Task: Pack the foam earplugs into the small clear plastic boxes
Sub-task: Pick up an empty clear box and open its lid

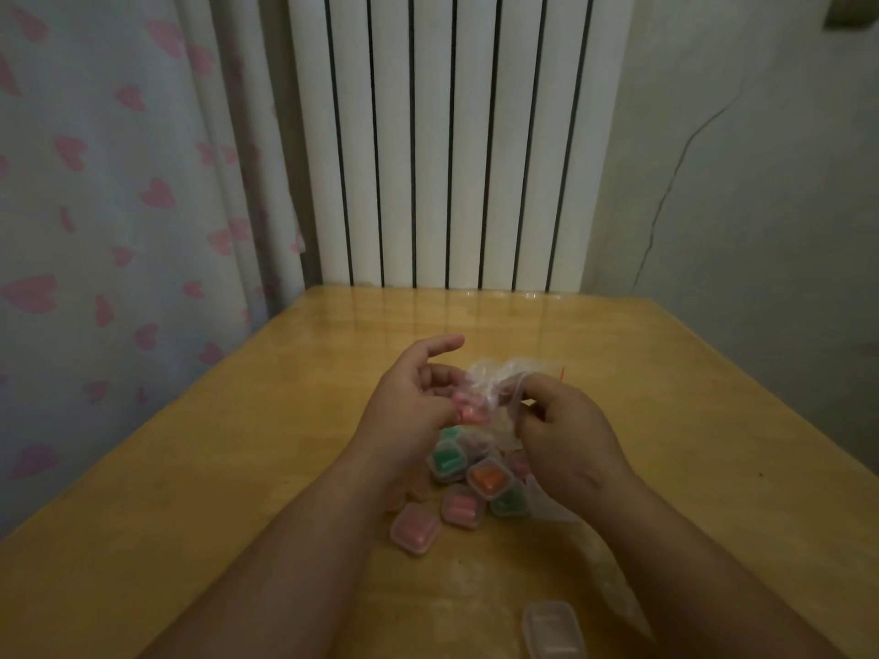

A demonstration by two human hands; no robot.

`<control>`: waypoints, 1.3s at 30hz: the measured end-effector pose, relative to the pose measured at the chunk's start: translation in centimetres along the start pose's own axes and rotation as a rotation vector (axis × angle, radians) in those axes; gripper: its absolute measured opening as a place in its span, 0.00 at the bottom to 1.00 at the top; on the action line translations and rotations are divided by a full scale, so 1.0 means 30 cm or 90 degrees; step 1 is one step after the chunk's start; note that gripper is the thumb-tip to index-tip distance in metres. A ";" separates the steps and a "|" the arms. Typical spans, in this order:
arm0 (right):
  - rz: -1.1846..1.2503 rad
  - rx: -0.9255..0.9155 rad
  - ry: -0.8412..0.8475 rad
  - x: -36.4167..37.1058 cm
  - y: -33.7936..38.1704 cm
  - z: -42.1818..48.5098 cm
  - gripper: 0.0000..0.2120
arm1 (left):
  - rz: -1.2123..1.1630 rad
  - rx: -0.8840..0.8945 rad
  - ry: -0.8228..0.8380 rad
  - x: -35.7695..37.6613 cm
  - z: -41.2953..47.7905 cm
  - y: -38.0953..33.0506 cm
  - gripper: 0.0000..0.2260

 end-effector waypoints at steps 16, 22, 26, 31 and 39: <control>0.101 0.063 0.055 0.001 0.009 -0.016 0.07 | 0.040 0.010 -0.017 -0.011 -0.005 -0.009 0.25; 0.137 0.091 0.073 0.004 -0.006 -0.015 0.04 | 0.013 -0.007 -0.002 0.003 -0.010 0.008 0.22; 0.152 0.092 0.078 0.003 0.001 -0.023 0.06 | 0.017 -0.007 -0.003 -0.005 -0.002 0.015 0.25; 0.138 0.101 0.076 0.001 -0.001 -0.021 0.07 | 0.042 0.004 0.027 0.001 0.000 0.012 0.30; 0.233 0.119 0.115 0.007 -0.007 -0.022 0.08 | 0.066 0.028 0.038 0.004 0.002 0.005 0.28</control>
Point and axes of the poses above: each hand's wrist, its own z-axis towards the middle knuckle, its own x-axis out of the palm, y = z × x, the point moved 8 cm from there along z, towards the middle knuckle, and after that the axes turned 15 degrees about x, right-handed, at the moved point
